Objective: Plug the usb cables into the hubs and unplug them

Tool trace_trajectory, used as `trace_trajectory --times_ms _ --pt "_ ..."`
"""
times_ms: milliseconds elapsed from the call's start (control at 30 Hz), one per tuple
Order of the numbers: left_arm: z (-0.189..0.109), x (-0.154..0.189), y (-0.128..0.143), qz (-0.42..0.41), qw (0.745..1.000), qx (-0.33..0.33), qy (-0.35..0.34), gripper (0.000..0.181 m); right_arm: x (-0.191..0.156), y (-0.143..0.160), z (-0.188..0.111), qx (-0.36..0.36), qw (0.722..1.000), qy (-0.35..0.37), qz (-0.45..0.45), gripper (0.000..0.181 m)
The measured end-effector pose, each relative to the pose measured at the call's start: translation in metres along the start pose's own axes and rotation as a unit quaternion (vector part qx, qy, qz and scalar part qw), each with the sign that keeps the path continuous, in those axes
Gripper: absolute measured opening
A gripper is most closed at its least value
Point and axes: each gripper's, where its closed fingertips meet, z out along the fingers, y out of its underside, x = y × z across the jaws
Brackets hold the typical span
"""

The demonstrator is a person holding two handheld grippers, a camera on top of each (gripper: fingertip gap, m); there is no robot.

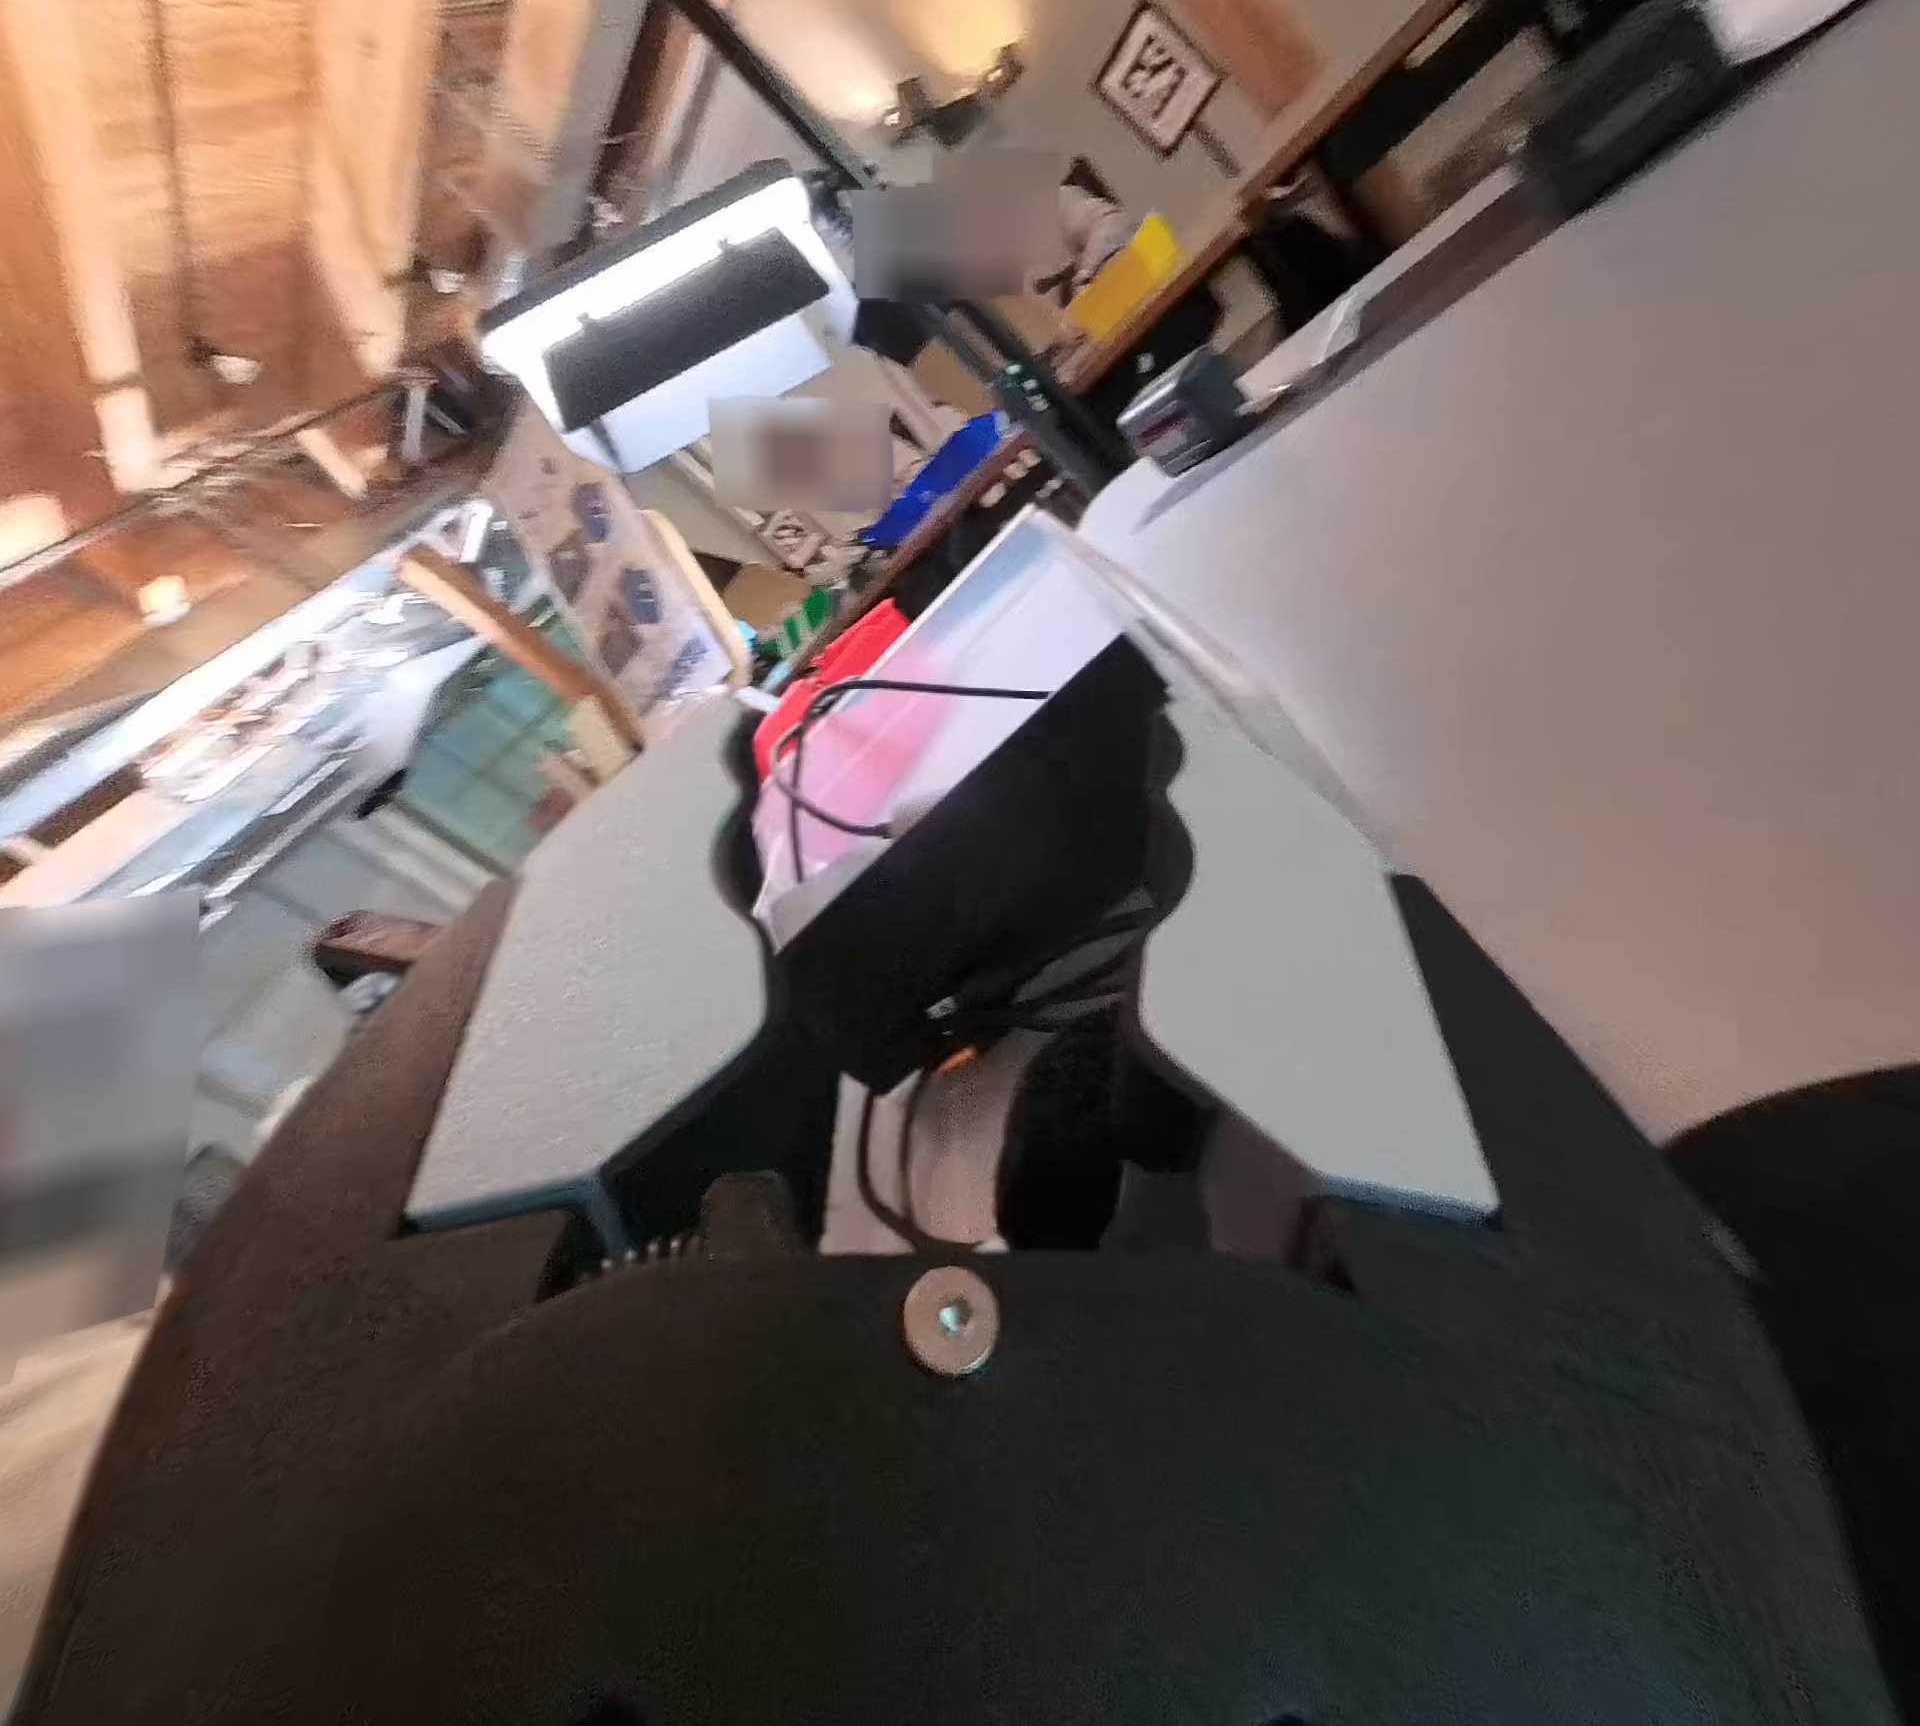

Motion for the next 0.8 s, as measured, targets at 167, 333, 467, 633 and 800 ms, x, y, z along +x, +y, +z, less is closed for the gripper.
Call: trace_trajectory --times_ms 167,333,467,633,800 --pt "0.002 -0.002 -0.001 -0.003 1.0 0.002 -0.009 0.099 0.017 -0.008 -0.012 0.013 0.998 0.042 -0.047 0.075" --pt "0.003 0.0 0.003 0.008 1.0 -0.011 -0.006 0.099 0.024 -0.008 -0.019 -0.002 0.989 0.063 -0.132 0.022" --pt "0.003 -0.001 0.004 0.007 1.0 -0.011 -0.008 0.099 0.05 -0.003 -0.018 -0.071 0.949 0.162 -0.262 0.145" --pt "0.004 0.002 0.007 0.006 1.0 -0.014 0.001 0.099 0.042 -0.019 -0.032 -0.023 0.949 0.153 -0.275 0.002" --pt "-0.004 -0.014 -0.013 -0.052 0.997 0.058 -0.028 0.095 -0.001 -0.056 -0.043 0.128 0.934 0.071 -0.325 0.047"
